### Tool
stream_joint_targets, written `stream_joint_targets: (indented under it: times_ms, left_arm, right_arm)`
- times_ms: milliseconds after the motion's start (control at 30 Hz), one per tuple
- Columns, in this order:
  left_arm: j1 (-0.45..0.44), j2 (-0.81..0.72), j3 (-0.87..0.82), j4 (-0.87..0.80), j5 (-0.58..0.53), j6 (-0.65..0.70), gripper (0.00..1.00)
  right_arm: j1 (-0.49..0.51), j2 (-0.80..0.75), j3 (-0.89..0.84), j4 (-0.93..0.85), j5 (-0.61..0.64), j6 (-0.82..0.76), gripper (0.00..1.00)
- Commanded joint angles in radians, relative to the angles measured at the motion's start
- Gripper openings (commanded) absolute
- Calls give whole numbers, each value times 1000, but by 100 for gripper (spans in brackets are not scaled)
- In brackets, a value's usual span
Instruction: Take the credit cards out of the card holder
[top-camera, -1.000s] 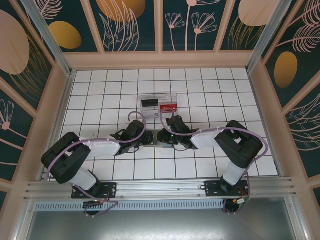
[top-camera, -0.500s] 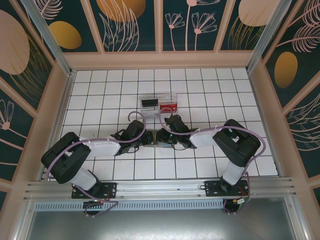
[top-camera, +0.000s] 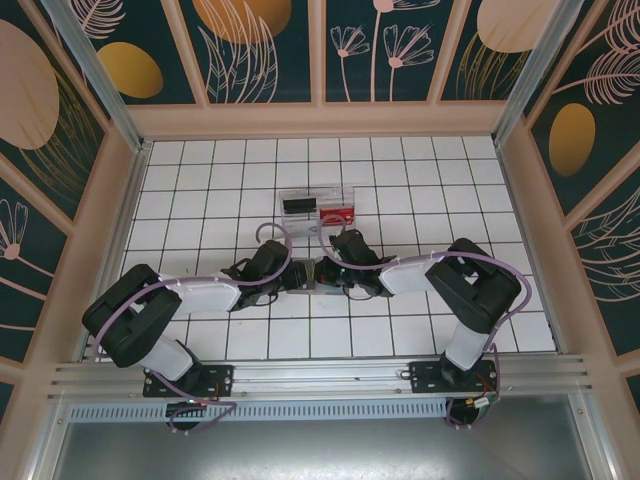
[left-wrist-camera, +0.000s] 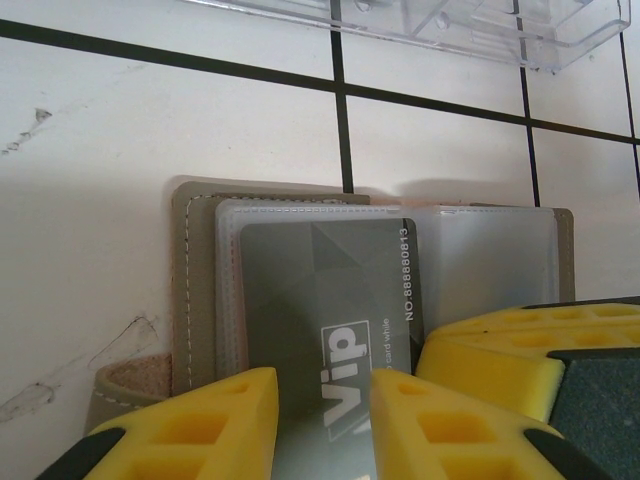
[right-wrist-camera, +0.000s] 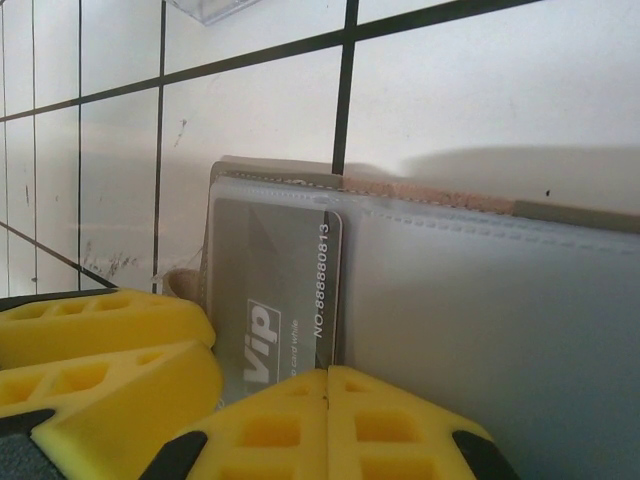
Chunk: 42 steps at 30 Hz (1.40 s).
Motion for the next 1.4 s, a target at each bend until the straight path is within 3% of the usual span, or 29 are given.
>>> stream_joint_targets:
  times_ms: [0,400,500,733,1000,1167,1367]
  left_arm:
    - [1,-4,-5,-34,-28,-1,31]
    - [1,-5,-10,-37,-32,-2,31]
    - [1,-1,-7,-36,-27,-2,29]
    - [0,7,-5,-32,-21,-1,21]
    - [0,16,-2,-24,-13,2,17]
    - [0,13,-4,-28,-16,3,17]
    - [0,-3,-11,-44,-30,7,17]
  right_arm:
    - [-9,-47,-19,-28,39,-3,0]
    - [-43,-91,-79,-16,20,-6,0]
    - [-42,-81,-73,11,-2,-7,14]
    - [-43,-33,-40,21,-21,-8,17]
    - [-43,-27,-42,32,-37,-3,17]
    - [-46,-41,-53,28,-24,2,0]
    - [-77,-87,-95,21,-15,-3,0]
